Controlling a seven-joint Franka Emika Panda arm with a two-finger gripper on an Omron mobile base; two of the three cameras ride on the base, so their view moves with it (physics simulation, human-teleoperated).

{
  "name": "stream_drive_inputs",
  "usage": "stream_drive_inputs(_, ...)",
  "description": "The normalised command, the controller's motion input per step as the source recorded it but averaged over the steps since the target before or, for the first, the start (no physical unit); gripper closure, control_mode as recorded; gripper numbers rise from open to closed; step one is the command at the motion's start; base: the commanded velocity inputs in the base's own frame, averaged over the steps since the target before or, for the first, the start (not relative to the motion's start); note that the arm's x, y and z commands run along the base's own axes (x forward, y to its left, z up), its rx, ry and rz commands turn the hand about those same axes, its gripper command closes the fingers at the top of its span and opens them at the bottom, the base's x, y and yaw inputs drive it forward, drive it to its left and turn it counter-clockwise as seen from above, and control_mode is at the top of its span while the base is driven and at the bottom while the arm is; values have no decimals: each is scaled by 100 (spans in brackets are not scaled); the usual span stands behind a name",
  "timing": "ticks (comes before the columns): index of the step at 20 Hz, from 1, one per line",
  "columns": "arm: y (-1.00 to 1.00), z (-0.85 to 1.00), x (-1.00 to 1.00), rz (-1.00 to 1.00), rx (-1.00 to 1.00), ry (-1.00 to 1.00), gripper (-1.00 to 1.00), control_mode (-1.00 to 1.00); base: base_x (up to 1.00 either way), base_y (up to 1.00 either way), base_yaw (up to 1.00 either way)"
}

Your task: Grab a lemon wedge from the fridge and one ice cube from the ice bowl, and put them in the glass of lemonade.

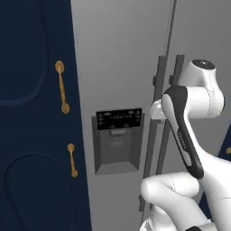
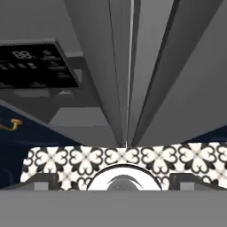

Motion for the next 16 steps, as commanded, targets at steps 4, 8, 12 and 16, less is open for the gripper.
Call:
stream_drive_inputs(4,0,0,0,0,0,0,-100,100,-99,-15,-14)
stream_drive_inputs(8,0,0,0,0,0,0,-100,100,-68,-34,-5)
stream_drive_inputs(12,0,0,0,0,0,0,-100,100,-30,-31,-2)
stream_drive_inputs(16,0,0,0,0,0,0,-100,100,0,-31,0)
